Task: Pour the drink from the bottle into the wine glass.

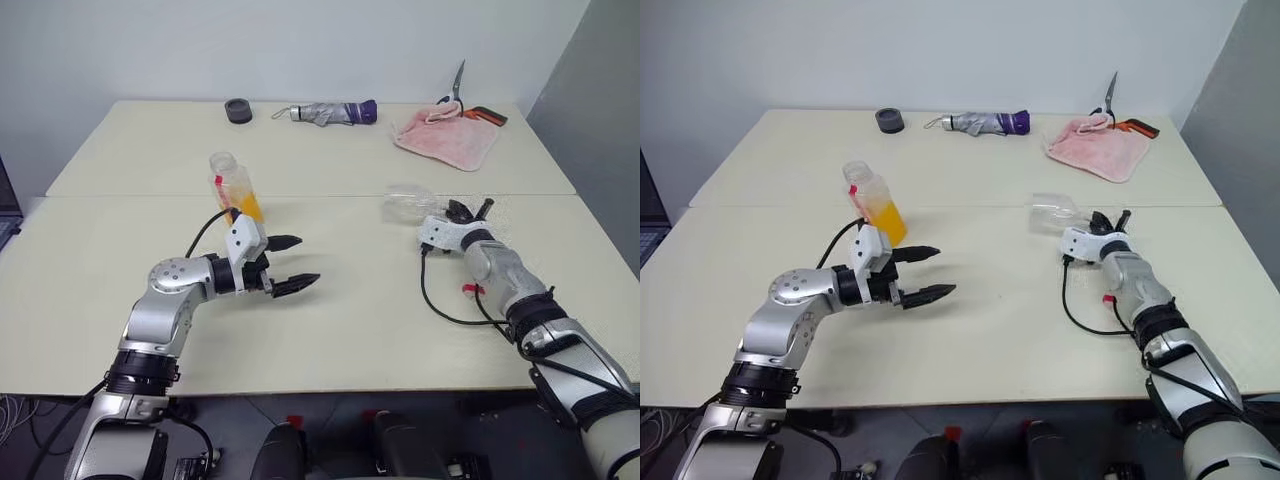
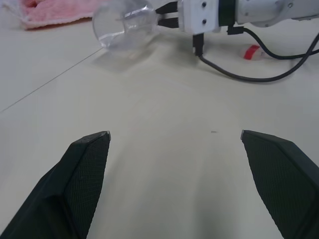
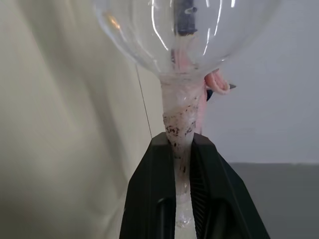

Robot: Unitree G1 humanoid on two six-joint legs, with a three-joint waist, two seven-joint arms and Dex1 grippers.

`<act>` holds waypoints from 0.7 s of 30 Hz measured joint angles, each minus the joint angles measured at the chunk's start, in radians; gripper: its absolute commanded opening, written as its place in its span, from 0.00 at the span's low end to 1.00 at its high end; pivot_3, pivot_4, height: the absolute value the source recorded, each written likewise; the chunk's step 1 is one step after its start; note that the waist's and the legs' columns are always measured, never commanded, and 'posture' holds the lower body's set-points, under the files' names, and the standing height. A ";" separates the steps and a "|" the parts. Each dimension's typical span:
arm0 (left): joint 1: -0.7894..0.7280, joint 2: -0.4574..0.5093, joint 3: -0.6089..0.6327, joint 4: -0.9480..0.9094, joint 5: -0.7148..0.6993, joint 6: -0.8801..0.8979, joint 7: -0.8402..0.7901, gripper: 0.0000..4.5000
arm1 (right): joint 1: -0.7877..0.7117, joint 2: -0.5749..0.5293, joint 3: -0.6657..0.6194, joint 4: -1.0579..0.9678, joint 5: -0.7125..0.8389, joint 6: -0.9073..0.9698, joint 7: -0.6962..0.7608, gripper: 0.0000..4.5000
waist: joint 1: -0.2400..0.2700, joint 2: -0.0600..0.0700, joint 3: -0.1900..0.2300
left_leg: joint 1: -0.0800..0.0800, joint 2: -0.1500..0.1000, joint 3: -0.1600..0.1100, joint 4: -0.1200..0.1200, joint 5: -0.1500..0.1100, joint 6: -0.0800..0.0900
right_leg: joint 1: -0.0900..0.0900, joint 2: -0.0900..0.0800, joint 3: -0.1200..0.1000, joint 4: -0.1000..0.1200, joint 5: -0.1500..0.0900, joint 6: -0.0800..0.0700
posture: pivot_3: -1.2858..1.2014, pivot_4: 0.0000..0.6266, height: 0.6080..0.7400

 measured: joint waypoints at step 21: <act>0.109 0.094 0.123 -0.153 -0.102 0.144 0.044 1.00 | 0.008 0.477 -0.242 0.091 0.637 -0.207 0.368 0.02 | -0.007 0.002 0.001 | 0.000 0.001 -0.003 -0.001 0.000 0.000 | 0.000 -0.002 -0.002 0.000 0.000 0.000 | 0.52 0.24 1.00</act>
